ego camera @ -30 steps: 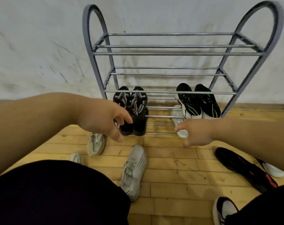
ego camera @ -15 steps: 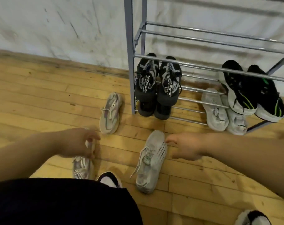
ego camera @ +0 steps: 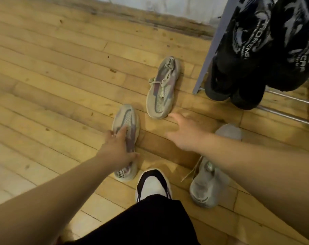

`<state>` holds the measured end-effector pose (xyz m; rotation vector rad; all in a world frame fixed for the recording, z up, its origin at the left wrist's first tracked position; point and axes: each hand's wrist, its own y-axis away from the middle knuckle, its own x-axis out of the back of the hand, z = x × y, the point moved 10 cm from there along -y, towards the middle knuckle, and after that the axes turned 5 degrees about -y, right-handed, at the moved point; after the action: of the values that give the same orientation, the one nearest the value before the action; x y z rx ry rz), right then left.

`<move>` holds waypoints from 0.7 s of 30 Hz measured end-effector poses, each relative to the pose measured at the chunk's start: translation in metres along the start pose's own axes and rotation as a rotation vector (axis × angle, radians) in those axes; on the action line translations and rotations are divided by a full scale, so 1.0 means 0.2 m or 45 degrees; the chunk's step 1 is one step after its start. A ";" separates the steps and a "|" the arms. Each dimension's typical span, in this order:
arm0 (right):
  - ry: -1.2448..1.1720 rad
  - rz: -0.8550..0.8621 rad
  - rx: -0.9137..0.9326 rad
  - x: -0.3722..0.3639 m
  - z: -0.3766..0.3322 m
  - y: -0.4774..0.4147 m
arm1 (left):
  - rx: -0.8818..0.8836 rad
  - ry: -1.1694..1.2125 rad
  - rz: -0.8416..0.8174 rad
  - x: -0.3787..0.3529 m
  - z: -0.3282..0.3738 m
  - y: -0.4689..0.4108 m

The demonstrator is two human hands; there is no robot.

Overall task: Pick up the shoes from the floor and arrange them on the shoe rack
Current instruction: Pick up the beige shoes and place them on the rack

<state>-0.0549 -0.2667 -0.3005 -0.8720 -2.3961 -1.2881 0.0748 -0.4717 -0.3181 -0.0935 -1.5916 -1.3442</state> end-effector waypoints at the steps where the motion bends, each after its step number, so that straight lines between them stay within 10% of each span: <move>1: -0.057 -0.021 0.012 -0.02 -0.04 -0.07 | 0.013 0.009 0.036 -0.02 0.00 0.00; 12: -0.496 0.351 -0.214 0.07 0.02 -0.36 | 0.111 0.354 0.140 -0.03 -0.06 -0.02; 21: -0.522 0.454 0.013 0.58 0.35 0.35 | 0.048 0.926 0.102 0.06 -0.02 0.05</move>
<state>-0.0995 -0.1361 -0.2348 -1.6066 -2.3696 -1.0350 0.0778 -0.4775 -0.3030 0.3203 -0.9813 -1.1058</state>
